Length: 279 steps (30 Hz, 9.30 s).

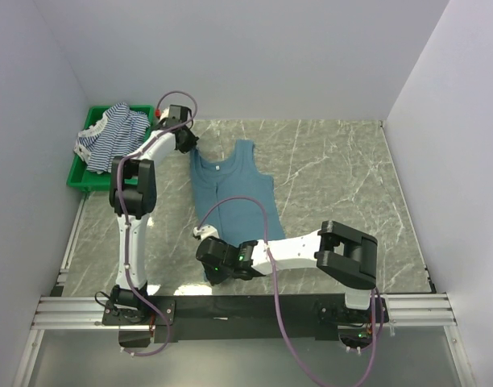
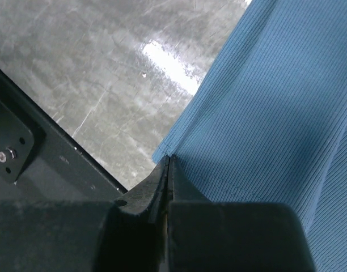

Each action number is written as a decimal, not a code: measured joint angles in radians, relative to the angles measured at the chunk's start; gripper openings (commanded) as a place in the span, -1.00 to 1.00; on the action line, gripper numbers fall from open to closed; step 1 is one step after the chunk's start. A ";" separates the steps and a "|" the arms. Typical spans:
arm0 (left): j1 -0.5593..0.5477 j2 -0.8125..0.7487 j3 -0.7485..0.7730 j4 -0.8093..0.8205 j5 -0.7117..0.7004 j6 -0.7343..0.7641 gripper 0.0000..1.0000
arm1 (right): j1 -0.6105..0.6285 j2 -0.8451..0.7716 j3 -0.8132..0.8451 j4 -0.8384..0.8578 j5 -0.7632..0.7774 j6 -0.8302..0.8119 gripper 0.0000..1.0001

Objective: Fold and stack the tank tops

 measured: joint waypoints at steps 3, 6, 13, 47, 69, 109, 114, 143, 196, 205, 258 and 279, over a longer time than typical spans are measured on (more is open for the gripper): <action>-0.012 0.017 0.027 -0.013 -0.011 0.003 -0.99 | 0.000 -0.002 -0.003 0.005 -0.013 -0.006 -1.00; -0.027 0.037 0.058 -0.024 -0.016 0.004 -0.99 | 0.000 -0.002 -0.003 0.010 -0.029 -0.010 -1.00; -0.052 0.082 0.130 -0.045 -0.023 0.007 -0.99 | 0.000 -0.002 0.000 0.016 -0.041 -0.008 -1.00; -0.066 -0.289 -0.084 0.139 0.058 0.055 0.01 | -0.602 -0.303 -0.093 -0.082 0.021 0.032 0.00; -0.570 -0.824 -1.064 0.189 -0.032 -0.091 -0.30 | -0.932 0.086 0.224 -0.101 -0.072 -0.106 -0.07; -0.449 -0.697 -0.969 -0.207 -0.338 -0.098 -0.37 | -0.995 0.027 0.022 0.018 -0.083 -0.034 -1.00; -0.433 -0.719 -0.967 -0.243 -0.357 -0.044 -0.09 | -0.995 0.006 -0.010 0.035 -0.085 -0.034 -1.00; -1.196 -0.463 -0.583 -0.140 -0.319 -0.270 0.01 | -1.047 0.000 -0.009 0.061 -0.281 -0.038 -1.00; -1.225 -0.764 -0.933 0.013 -0.378 -0.428 -0.99 | -1.014 -0.054 0.007 0.013 -0.183 -0.035 -1.00; -1.200 -0.922 -1.081 0.005 -0.417 -0.566 -0.99 | -0.903 -0.017 0.175 -0.056 -0.123 -0.035 -1.00; -1.093 -1.236 -1.269 -0.332 -0.490 -0.784 -0.28 | -0.706 0.331 0.661 -0.259 0.023 -0.169 -0.13; -0.834 -0.833 -1.081 0.093 -0.167 -0.232 -0.69 | -1.104 0.360 0.735 -0.248 -0.106 -0.111 -0.21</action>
